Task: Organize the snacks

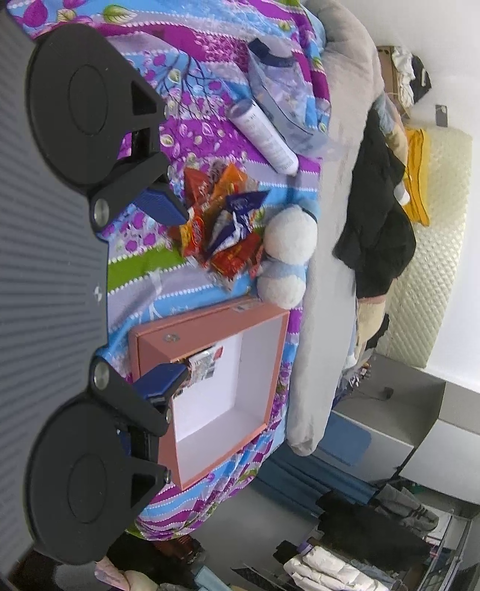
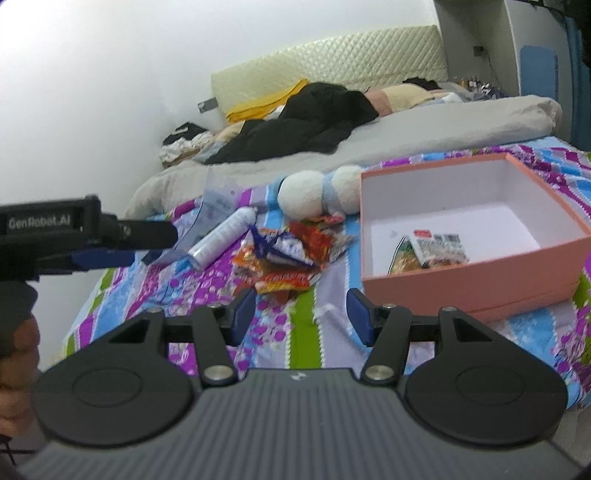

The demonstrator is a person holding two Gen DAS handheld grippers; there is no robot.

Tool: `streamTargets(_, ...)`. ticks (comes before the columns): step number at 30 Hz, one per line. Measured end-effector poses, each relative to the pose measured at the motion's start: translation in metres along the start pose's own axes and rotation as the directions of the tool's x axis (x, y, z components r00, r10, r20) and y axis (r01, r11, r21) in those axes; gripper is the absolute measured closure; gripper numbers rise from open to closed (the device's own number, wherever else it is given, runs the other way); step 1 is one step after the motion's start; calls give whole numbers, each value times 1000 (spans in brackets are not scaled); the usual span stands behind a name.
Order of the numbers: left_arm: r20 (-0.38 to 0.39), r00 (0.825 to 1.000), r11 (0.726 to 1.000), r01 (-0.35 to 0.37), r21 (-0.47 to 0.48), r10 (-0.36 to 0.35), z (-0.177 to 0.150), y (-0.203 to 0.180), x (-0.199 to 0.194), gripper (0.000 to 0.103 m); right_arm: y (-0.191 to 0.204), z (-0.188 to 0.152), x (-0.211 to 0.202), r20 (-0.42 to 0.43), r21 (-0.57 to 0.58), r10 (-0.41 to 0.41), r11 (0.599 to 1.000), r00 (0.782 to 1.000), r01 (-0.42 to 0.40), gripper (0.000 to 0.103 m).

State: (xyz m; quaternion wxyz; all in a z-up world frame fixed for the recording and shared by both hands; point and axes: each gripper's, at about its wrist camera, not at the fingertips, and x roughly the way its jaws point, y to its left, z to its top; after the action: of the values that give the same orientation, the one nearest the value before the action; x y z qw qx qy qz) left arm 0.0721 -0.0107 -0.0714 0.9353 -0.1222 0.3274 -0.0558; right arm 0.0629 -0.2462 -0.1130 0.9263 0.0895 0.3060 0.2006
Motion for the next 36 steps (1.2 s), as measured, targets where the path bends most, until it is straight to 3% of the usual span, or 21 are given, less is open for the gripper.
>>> streamTargets(16, -44, 998, 997, -40, -61, 37, -2, 32, 20, 18, 13, -5, 18, -43, -34, 14, 999, 999, -15, 45)
streamTargets(36, -120, 989, 989, -101, -109, 87, 26, 80, 100, 18, 6, 16, 82, -90, -49, -21, 999, 996, 16, 45)
